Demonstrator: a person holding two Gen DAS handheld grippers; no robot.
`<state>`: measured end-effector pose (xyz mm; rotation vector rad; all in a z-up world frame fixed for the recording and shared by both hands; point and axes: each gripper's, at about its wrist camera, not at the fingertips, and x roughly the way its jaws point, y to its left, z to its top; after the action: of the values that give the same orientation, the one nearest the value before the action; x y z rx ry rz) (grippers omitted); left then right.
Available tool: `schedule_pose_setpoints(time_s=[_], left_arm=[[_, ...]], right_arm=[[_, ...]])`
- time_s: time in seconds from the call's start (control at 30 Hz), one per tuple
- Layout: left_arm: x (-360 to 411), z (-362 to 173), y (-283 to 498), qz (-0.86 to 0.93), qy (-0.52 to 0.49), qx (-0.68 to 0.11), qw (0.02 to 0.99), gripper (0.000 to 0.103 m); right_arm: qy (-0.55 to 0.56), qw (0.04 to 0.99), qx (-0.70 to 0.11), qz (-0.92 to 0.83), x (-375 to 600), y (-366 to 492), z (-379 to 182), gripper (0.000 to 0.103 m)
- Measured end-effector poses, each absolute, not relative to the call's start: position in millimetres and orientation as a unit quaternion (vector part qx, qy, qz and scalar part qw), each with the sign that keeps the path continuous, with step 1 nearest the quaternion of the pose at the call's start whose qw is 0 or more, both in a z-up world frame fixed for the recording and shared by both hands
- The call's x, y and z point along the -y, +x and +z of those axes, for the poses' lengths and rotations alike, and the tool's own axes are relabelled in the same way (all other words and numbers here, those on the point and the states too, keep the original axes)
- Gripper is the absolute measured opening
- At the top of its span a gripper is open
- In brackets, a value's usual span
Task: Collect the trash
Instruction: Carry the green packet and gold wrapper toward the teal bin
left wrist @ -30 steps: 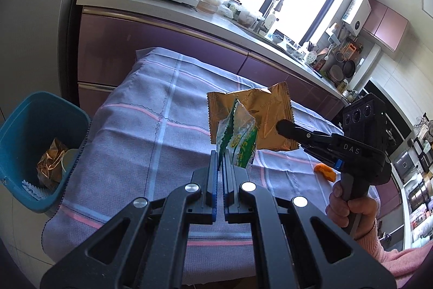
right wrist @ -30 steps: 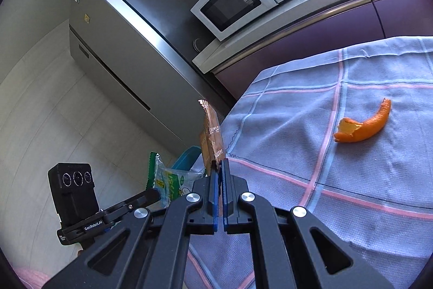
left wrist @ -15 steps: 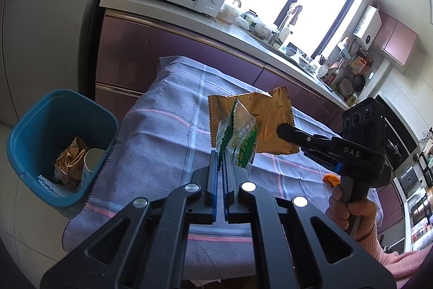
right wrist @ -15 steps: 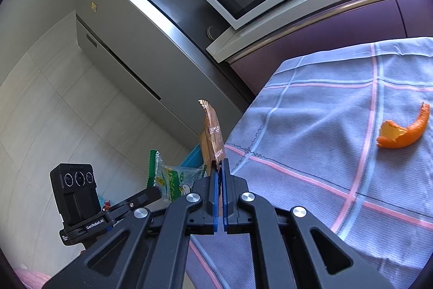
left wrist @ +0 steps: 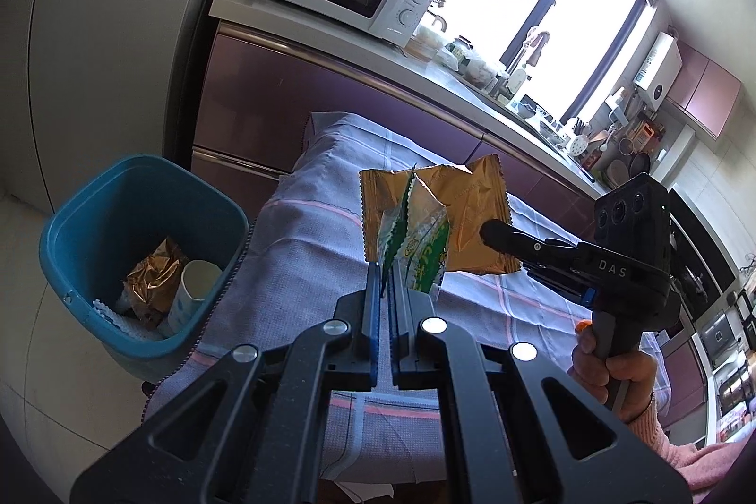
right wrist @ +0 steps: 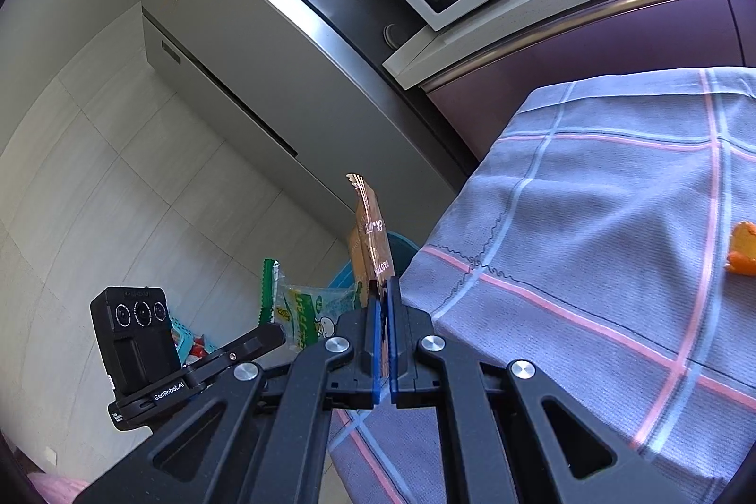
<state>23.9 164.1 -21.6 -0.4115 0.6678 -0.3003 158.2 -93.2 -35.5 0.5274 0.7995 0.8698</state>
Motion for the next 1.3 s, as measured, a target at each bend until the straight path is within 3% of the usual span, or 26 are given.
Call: schedule_pose_setpoints(time_s=[1.3], left_arm=[[-227.8, -26.5, 8.9, -0.064, -0.217, -0.313, 0.922, 0.003]], right_arm=[[0.210, 0.766, -0.421, 0.438, 13.0, 180.9, -48.5, 0.002]])
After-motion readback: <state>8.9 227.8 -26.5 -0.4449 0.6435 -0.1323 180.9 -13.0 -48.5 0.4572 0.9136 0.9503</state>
